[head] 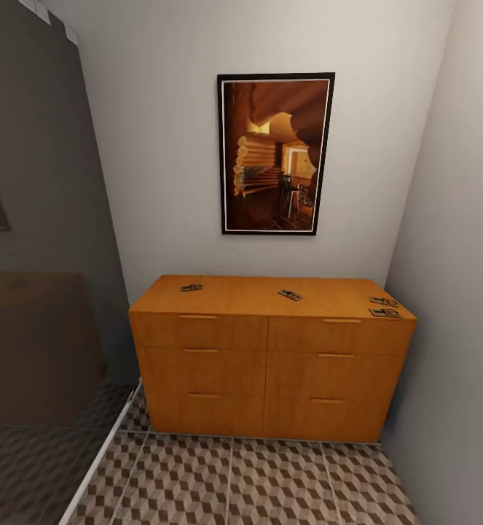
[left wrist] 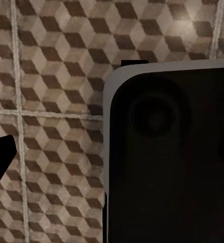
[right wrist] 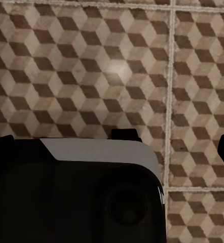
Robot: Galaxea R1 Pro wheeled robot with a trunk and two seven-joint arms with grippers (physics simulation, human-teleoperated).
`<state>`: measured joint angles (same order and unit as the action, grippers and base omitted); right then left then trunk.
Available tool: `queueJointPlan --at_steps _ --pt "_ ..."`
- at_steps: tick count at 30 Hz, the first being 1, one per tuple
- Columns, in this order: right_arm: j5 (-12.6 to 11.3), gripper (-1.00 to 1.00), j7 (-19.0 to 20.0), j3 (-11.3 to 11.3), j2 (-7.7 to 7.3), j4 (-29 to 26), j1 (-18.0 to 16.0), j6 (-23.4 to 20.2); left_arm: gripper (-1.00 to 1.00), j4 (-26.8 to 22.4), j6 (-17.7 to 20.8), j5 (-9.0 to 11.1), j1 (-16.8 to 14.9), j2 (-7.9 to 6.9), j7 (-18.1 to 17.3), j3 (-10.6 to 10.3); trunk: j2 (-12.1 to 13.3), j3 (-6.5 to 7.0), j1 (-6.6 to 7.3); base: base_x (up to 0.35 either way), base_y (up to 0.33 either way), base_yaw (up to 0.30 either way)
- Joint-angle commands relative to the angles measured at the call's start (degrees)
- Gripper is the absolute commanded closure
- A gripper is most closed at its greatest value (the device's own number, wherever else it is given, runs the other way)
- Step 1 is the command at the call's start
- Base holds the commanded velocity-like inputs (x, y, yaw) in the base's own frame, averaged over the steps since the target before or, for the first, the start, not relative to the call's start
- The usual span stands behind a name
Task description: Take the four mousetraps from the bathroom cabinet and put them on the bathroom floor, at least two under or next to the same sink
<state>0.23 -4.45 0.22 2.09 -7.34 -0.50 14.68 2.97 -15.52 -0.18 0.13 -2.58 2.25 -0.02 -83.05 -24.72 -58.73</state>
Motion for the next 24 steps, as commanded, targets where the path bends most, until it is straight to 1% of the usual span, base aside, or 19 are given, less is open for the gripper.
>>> queueJointPlan --at_steps 1,24 --pt "0.0 -1.00 -0.2 0.0 0.02 0.0 0.0 0.2 -1.00 0.1 -0.3 0.0 0.0 0.03 0.1 0.0 0.0 -0.05 0.00 0.000 0.000 0.000" --pt "0.0 -1.00 -0.2 0.0 0.02 0.0 0.0 0.2 -1.00 0.2 -0.3 0.0 0.0 0.05 0.1 0.0 0.0 -0.05 0.00 0.000 0.000 0.000"
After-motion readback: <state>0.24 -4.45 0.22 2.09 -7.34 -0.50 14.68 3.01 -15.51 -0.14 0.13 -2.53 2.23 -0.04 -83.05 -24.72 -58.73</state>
